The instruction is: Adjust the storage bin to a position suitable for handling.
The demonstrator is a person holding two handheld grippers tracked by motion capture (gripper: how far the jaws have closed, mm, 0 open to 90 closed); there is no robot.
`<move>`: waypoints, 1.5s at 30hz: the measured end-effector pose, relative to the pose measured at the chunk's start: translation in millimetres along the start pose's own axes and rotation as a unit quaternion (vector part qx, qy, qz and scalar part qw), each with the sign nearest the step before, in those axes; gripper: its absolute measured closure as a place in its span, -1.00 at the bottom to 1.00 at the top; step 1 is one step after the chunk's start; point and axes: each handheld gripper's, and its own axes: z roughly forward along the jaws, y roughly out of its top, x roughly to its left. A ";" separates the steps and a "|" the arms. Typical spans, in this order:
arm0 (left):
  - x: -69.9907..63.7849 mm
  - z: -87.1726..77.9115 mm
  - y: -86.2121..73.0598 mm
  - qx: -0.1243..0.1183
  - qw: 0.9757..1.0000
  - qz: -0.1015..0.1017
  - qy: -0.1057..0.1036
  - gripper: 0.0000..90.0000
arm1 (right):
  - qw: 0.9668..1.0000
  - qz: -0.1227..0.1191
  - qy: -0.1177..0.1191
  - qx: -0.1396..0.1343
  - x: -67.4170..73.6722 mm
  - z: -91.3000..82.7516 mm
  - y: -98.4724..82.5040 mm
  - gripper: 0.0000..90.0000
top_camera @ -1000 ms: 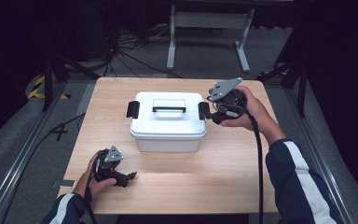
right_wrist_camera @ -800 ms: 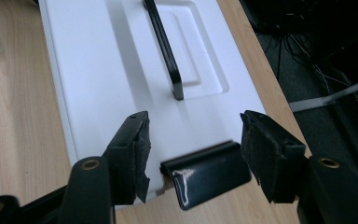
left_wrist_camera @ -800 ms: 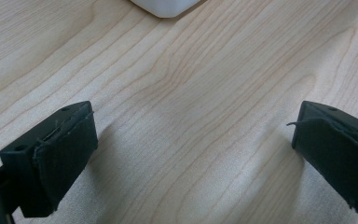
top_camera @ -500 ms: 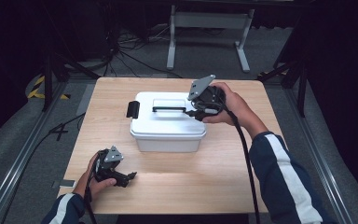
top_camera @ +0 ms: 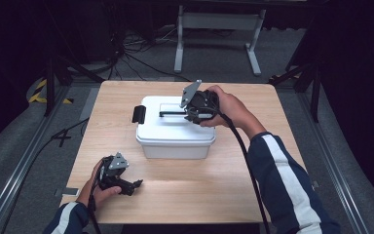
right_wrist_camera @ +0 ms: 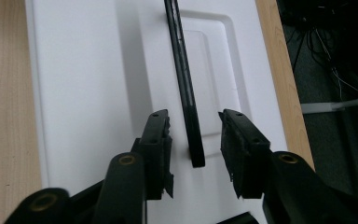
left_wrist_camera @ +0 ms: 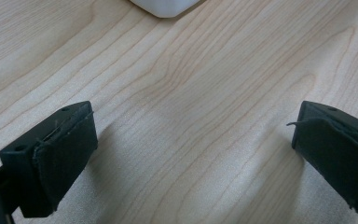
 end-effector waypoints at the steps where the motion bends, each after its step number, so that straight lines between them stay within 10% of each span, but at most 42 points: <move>1: 0.0 0.0 0.0 0.000 1.000 0.000 0.000 -0.99 | 1.000 0.003 0.002 0.004 -0.4 1.0 0.6 0.50; 7: 0.1 0.0 0.0 0.000 1.000 0.000 0.000 -0.99 | 1.000 -0.002 0.013 0.014 -2.5 7.7 1.3 0.83; 45: 0.3 0.0 0.0 0.000 1.000 0.001 -0.001 -0.99 | 0.999 -0.033 0.018 -0.024 -12.0 -17.4 1.6 0.89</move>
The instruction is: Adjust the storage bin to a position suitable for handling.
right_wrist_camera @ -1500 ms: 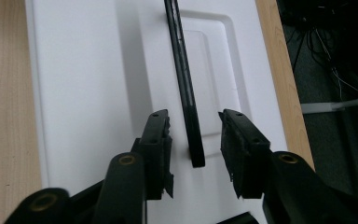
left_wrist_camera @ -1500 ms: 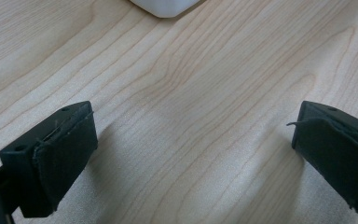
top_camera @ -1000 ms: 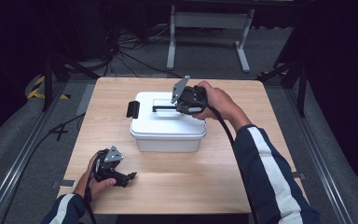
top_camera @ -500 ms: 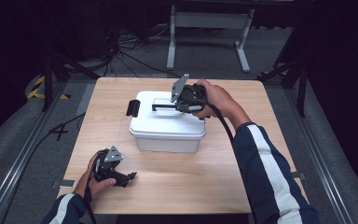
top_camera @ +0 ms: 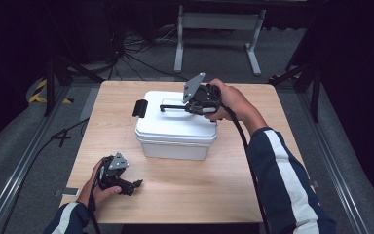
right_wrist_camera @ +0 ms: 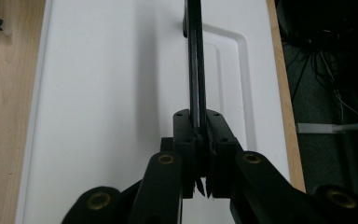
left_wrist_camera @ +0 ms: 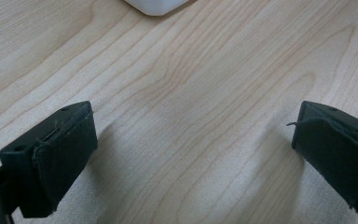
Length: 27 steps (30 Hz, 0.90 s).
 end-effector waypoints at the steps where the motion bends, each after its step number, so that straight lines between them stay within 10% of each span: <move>1: 0.0 0.0 0.0 0.000 1.000 0.000 0.000 -0.99 | 1.000 -0.001 -0.001 -0.006 -0.8 -1.4 -0.9 0.89; 27: 0.3 0.3 -0.1 -0.002 1.000 0.001 -0.001 -0.99 | 0.998 0.042 -0.034 -0.021 -6.7 -65.8 -65.3 0.89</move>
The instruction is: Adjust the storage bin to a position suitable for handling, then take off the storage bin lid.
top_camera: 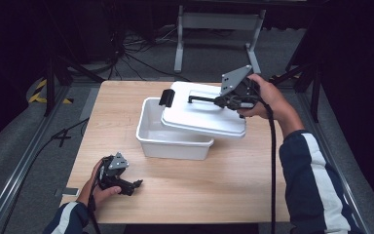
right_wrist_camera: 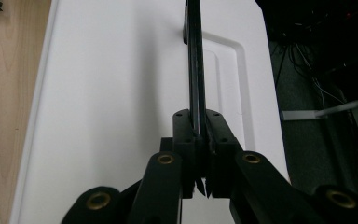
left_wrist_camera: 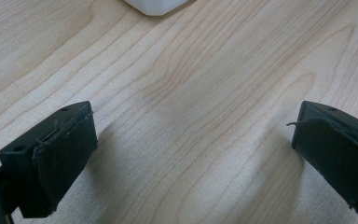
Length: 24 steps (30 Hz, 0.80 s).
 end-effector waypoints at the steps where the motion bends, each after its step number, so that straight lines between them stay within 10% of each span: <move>1: -0.1 0.0 0.0 0.000 1.000 0.000 0.000 -0.99 | 1.000 0.003 -0.002 -0.003 -0.3 -3.4 -4.5 0.89; 24: -0.4 0.4 -0.4 -0.004 1.000 -0.001 0.002 -0.99 | 0.996 0.070 -0.050 0.000 -3.8 -61.9 -97.1 0.89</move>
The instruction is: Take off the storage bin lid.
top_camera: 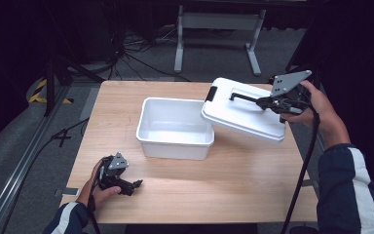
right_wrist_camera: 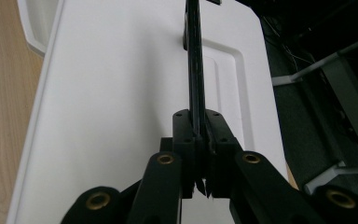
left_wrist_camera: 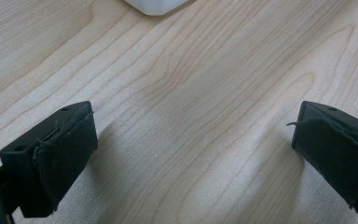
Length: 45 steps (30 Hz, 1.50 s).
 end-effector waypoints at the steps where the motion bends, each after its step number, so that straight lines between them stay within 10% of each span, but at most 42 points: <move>1: 0.0 0.0 0.0 0.000 1.000 0.000 0.000 -0.99 | 1.000 0.004 -0.001 0.000 -0.8 -1.6 -3.5 0.89; 22: -0.2 -0.4 -0.5 0.001 1.000 0.000 0.002 -0.99 | 0.998 0.050 -0.010 0.026 3.8 -1.5 -61.9 0.89; 45: -0.3 -0.4 -0.5 0.001 1.000 0.000 0.001 -0.99 | 0.995 0.081 0.015 0.048 11.9 46.1 -97.4 0.89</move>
